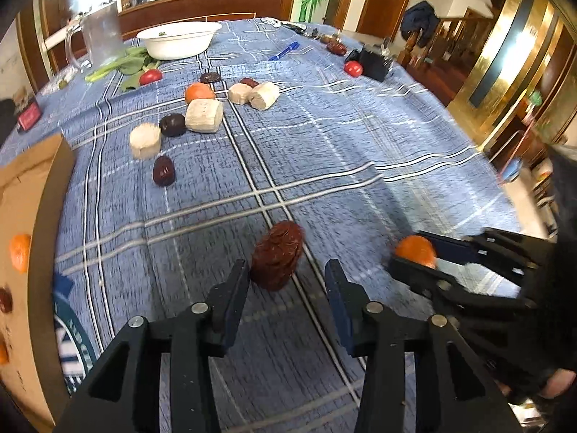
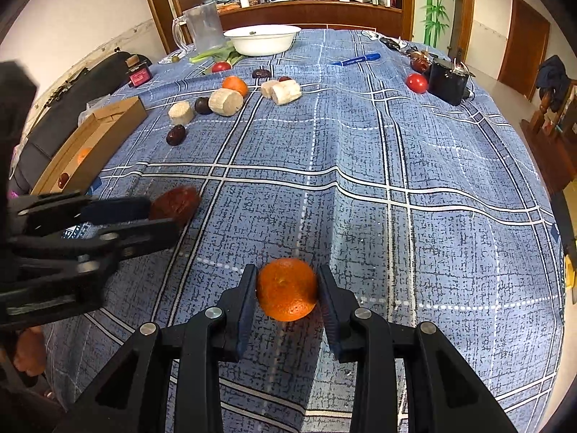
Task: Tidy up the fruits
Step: 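Carry the orange and the red date over the cardboard tray with both tools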
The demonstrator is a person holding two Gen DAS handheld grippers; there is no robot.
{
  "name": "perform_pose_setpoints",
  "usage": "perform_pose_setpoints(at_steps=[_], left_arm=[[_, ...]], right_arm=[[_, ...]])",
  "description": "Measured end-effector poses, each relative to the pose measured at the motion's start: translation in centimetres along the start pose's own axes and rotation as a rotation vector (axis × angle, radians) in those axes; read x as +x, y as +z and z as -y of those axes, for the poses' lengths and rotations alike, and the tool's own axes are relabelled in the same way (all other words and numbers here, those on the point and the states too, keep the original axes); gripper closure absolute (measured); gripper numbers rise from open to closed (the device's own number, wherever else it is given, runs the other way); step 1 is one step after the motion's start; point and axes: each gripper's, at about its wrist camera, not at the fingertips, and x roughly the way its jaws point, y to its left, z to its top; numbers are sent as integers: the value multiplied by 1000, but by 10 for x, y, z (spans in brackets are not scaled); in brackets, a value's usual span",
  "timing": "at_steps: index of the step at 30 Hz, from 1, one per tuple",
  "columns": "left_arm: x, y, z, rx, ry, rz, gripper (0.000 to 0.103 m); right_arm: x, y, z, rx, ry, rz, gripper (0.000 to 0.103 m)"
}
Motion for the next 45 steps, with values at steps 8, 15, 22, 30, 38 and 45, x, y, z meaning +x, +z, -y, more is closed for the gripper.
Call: perform_pose_setpoints(at_steps=[8, 15, 22, 30, 38, 45], left_arm=[[11, 4, -9, -29, 14, 10, 81], [10, 6, -17, -93, -44, -3, 81], [13, 9, -14, -77, -21, -6, 48], [17, 11, -10, -35, 53, 33, 70], [-9, -3, -22, -86, 49, 42, 70], [-49, -26, -41, -154, 58, 96, 70]], right_arm=[[-4, -6, 2, -4, 25, 0, 67], [-4, -7, -5, -37, 4, 23, 67], [-6, -7, -1, -13, 17, 15, 67], [-6, -10, -3, -19, 11, 22, 67], [-12, -9, -5, -17, 12, 30, 67], [-25, 2, -25, -57, 21, 61, 67]])
